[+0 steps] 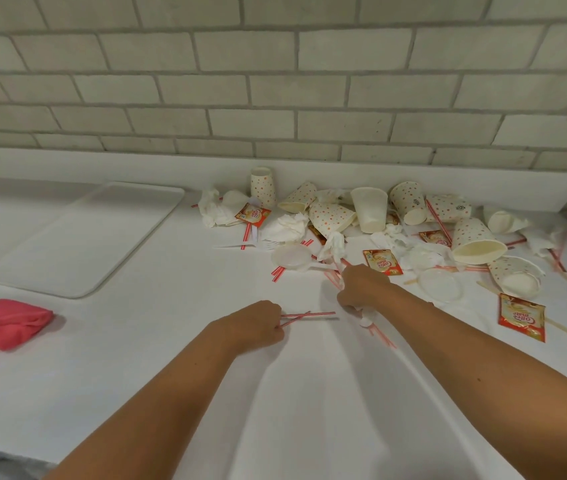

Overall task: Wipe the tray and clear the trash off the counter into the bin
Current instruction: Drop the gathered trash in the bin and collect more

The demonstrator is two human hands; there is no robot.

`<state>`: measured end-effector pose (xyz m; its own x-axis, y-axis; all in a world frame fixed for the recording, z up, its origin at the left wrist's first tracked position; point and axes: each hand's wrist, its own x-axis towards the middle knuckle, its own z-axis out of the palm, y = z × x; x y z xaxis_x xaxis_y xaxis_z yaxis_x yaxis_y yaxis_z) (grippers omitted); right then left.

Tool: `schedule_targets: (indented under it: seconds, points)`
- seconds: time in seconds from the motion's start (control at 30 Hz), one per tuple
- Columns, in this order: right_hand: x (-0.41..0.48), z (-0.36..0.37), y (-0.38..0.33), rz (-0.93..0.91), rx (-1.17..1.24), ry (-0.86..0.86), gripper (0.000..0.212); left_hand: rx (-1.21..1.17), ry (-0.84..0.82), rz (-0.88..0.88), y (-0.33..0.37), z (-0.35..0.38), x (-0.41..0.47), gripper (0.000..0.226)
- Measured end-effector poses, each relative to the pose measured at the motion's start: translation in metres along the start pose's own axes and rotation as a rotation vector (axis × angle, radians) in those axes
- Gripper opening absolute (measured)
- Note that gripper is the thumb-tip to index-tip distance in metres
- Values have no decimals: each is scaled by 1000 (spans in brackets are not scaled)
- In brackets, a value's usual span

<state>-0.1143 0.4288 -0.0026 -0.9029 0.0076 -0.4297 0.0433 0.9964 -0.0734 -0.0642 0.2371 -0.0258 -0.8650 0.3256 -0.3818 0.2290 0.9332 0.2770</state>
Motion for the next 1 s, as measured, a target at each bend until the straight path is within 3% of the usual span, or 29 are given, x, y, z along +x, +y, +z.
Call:
schedule_targets:
  seconds: [0.1,0.2,0.3,0.4,0.5,0.6,0.7,0.8,0.83,0.93,1.0]
  points:
    - [-6,0,1,24,52,-18,27,-25,58,7,3,8,-3,9]
    - [-14,-4,0,11,138,-37,13,-90,97,8,2,8,-9,5]
    - [-26,-13,-1,-29,157,17,25,-165,113,-8,-1,8,-19,4]
    - [-39,-25,-6,18,25,74,9,-261,113,-12,-3,11,-33,27]
    - [-50,-34,-16,46,-28,100,21,-288,152,-29,-6,12,-42,49]
    - [-64,-42,-29,0,1,104,24,-331,248,-37,-17,10,-51,37]
    - [-81,-45,-49,-76,33,86,11,-439,320,-112,-28,4,-66,34]
    - [-99,-40,-75,-149,131,-18,40,-531,400,-181,-41,0,-87,33]
    - [-103,-38,-86,-182,149,-40,38,-550,422,-208,-46,0,-95,32]
    - [-111,-21,-120,-292,187,-101,4,-633,426,-318,-65,0,-122,31]
    - [-114,-6,-146,-385,248,-157,17,-707,376,-368,-83,0,-144,29]
